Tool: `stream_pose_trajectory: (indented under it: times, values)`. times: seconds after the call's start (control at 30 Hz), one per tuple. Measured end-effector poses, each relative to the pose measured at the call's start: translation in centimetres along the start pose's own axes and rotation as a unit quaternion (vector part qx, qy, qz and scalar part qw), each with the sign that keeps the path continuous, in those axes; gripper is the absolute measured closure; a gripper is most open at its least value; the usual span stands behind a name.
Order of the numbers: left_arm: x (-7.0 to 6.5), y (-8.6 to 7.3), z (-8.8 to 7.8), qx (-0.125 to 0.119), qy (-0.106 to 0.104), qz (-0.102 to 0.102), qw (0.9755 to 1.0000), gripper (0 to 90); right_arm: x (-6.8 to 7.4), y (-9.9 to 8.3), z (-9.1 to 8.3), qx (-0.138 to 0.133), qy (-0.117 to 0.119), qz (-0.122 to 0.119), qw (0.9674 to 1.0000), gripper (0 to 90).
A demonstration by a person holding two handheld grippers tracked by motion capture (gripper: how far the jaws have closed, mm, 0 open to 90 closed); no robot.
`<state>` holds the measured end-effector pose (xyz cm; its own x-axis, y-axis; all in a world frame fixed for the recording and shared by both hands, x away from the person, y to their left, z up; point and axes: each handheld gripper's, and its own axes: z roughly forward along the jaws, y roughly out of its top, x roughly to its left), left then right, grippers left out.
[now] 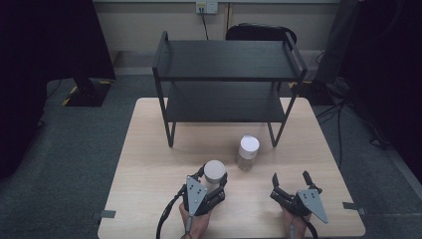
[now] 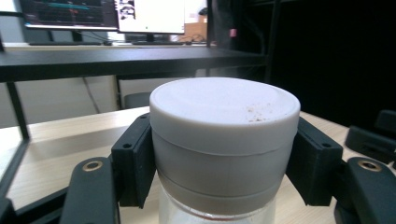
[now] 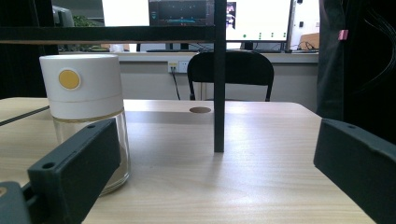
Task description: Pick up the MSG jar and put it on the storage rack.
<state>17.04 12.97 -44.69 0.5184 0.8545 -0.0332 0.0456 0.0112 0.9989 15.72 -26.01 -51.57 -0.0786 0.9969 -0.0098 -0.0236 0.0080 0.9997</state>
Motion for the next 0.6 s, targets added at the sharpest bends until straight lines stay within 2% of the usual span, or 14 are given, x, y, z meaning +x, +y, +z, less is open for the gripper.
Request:
stream_pose_trajectory:
  times: [0.13,0.3,0.43,0.6]
  values:
    - [0.3,0.9,-0.1,0.000,-0.010,0.019,0.9998,34.1,0.0,0.0,0.0,0.000,0.000,0.000,1.0000,0.0]
    - [1.0,1.8,-0.2,-0.007,-0.025,0.015,0.9996,34.1,0.0,0.0,0.0,0.000,0.000,0.000,1.0000,0.0]
    - [2.1,3.2,-0.2,-0.012,-0.050,0.021,0.9985,34.1,0.0,0.0,0.0,0.000,0.000,0.000,1.0000,0.0]
    - [3.7,4.9,0.2,-0.020,-0.075,0.014,0.9969,34.1,-0.1,0.0,0.0,0.000,0.001,0.000,1.0000,0.0]
